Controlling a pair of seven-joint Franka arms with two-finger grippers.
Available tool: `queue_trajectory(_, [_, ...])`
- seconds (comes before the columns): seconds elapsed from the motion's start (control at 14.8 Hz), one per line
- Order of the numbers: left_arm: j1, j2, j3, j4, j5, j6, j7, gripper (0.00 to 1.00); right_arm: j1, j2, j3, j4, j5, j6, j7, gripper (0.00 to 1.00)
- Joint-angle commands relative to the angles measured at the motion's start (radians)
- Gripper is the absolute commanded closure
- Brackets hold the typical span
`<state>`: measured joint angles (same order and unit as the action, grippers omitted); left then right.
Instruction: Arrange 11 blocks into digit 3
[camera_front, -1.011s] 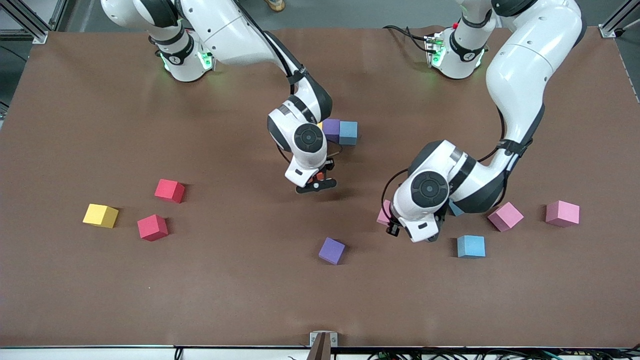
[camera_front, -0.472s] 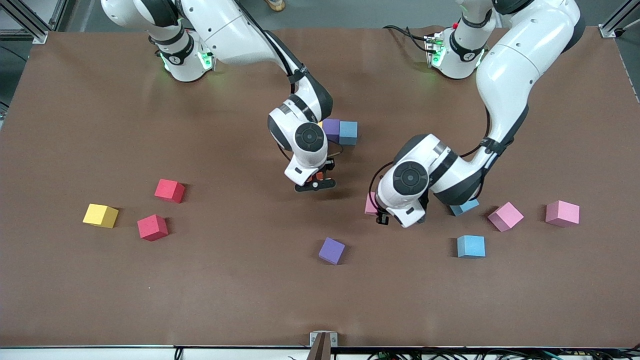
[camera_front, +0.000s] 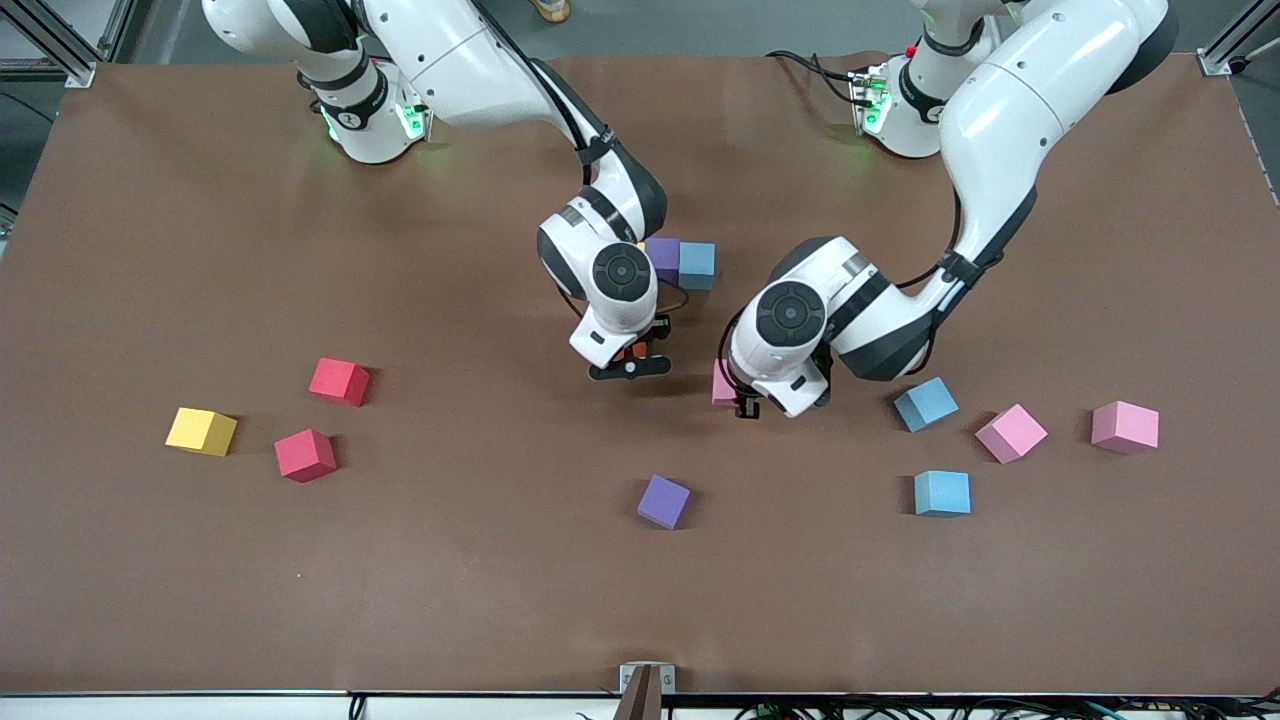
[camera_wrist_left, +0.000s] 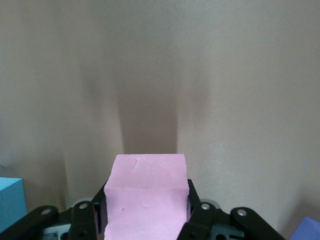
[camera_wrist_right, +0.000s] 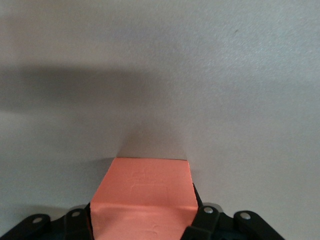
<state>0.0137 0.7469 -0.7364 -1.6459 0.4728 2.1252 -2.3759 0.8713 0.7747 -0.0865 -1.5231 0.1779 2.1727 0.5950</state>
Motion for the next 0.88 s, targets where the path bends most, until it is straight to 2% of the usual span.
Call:
queue_trajectory(0.0, [0.009, -0.069, -0.001, -0.080, 0.000, 0.051, -0.057, 0.92, 0.023, 0.006, 0.025, -0.066, 0.022, 0.021, 0.011, 0.69])
queue_trajectory(0.4, [0.000, -0.070, -0.015, -0.074, 0.000, 0.050, -0.086, 0.92, 0.020, 0.000, 0.036, -0.063, 0.018, 0.021, -0.063, 0.68])
queue_trajectory(0.47, [-0.001, -0.069, -0.015, -0.069, 0.001, 0.050, -0.086, 0.92, 0.018, 0.001, 0.034, -0.059, 0.018, 0.019, -0.063, 0.61])
queue_trajectory(0.61, [-0.008, -0.063, -0.015, -0.058, 0.003, 0.052, -0.077, 0.92, 0.014, 0.002, 0.033, -0.054, 0.018, 0.019, -0.063, 0.35])
queue_trajectory(0.67, [-0.008, -0.063, -0.015, -0.057, 0.003, 0.052, -0.077, 0.92, 0.009, 0.002, 0.033, -0.045, 0.020, 0.021, -0.061, 0.08])
queue_trajectory(0.74, [-0.008, -0.064, -0.015, -0.057, 0.003, 0.052, -0.077, 0.92, 0.005, 0.002, 0.033, -0.034, 0.020, 0.019, -0.061, 0.00])
queue_trajectory(0.81, [-0.012, -0.064, -0.015, -0.057, 0.001, 0.052, -0.075, 0.92, 0.002, 0.005, 0.031, -0.013, 0.022, 0.019, -0.064, 0.00])
